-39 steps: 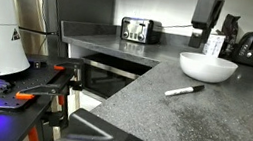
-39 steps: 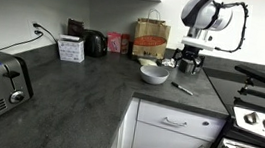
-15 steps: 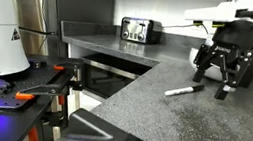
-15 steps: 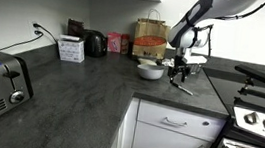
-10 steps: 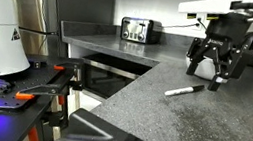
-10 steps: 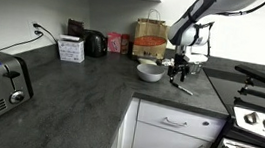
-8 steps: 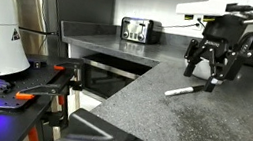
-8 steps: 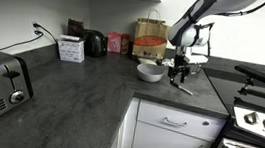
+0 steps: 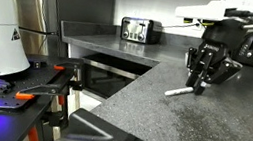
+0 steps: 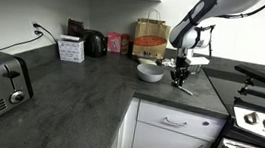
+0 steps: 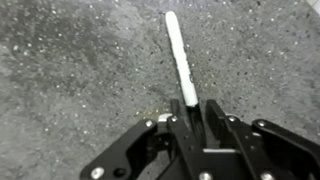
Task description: Pick the marker and put it in the bowl
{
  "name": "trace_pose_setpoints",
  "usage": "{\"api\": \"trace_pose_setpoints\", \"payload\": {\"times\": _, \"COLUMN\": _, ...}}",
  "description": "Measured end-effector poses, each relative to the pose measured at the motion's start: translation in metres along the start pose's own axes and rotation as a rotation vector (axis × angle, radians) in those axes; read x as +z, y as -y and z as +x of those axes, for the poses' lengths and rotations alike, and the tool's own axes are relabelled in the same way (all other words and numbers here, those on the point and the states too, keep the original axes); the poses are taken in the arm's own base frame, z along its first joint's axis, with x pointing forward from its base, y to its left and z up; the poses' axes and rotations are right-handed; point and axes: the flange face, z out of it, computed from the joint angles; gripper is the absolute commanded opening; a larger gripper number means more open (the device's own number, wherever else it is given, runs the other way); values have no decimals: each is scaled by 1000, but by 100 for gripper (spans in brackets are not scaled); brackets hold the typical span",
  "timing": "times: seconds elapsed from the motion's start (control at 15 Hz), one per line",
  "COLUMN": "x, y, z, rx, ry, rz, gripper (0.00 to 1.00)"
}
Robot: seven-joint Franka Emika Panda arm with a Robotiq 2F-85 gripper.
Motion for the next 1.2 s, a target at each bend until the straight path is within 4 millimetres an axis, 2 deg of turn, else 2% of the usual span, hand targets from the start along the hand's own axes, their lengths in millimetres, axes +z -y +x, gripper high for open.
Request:
{"api": "trace_pose_setpoints", "payload": {"times": 0.13, "x": 0, "y": 2, "z": 1, "rx": -4, "ry": -1, "rz": 1, "gripper": 0}}
{"api": "trace_pose_setpoints", "payload": {"times": 0.2, "x": 0, "y": 3, "z": 1, "rx": -5, "ry": -1, "rz": 2, "gripper": 3}}
{"api": "trace_pose_setpoints", "payload": {"times": 0.47, "x": -1, "y": 6, "z": 3, "rx": -10, "ry": -3, "rz": 3, "gripper": 4}}
{"api": "trace_pose_setpoints", "payload": {"times": 0.6, "x": -7, "y": 8, "z": 4, "rx": -10, "ry": -12, "rz": 0, "gripper": 4}}
{"api": "trace_pose_setpoints", "payload": {"times": 0.73, "x": -28, "y": 11, "z": 6, "rx": -2, "ry": -42, "rz": -15, "gripper": 4}}
{"api": "trace_pose_setpoints", "payload": {"times": 0.93, "x": -71, "y": 24, "z": 12, "rx": 17, "ry": -83, "rz": -58, "gripper": 4}}
{"api": "trace_pose_setpoints", "payload": {"times": 1.2, "x": -125, "y": 60, "z": 29, "rx": 5, "ry": -99, "rz": -102, "gripper": 4}}
